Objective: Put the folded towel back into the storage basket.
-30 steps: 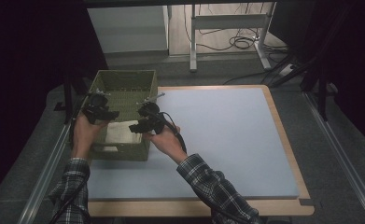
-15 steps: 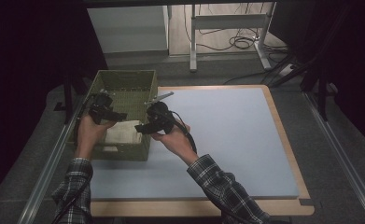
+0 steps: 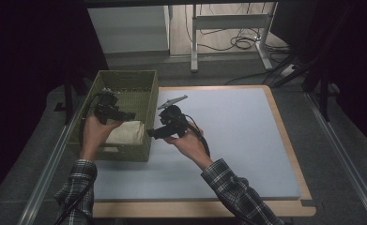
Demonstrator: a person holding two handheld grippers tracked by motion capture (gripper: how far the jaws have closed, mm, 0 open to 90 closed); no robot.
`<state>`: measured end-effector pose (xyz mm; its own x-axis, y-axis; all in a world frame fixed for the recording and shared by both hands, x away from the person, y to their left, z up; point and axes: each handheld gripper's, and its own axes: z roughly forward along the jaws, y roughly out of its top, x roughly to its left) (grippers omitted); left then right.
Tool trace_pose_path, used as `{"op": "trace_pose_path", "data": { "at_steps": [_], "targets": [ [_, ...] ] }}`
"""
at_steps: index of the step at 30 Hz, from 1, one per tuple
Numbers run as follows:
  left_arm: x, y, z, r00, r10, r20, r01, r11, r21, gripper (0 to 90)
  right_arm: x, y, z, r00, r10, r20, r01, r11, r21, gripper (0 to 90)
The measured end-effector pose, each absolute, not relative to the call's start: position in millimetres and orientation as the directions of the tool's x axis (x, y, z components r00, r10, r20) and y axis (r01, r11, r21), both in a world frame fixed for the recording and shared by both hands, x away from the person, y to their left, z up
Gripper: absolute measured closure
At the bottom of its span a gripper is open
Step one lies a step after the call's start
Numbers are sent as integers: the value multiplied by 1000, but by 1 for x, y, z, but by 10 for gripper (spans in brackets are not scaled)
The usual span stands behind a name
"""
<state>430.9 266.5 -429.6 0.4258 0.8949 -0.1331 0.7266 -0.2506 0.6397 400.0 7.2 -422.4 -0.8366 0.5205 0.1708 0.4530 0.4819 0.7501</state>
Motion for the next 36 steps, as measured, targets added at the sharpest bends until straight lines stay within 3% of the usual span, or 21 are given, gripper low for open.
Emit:
{"op": "trace_pose_path", "data": {
  "at_steps": [12, 36],
  "targets": [
    [428, 240, -418, 480, 863, -155, 715, -282, 640, 84, 398, -32, -434, -839, 517, 172, 449, 479, 754, 167],
    [409, 155, -400, 626, 777, -63, 593, -422, 686, 32, 385, -110, -454, -855, 504, 121, 423, 542, 726, 82]
  ]
}}
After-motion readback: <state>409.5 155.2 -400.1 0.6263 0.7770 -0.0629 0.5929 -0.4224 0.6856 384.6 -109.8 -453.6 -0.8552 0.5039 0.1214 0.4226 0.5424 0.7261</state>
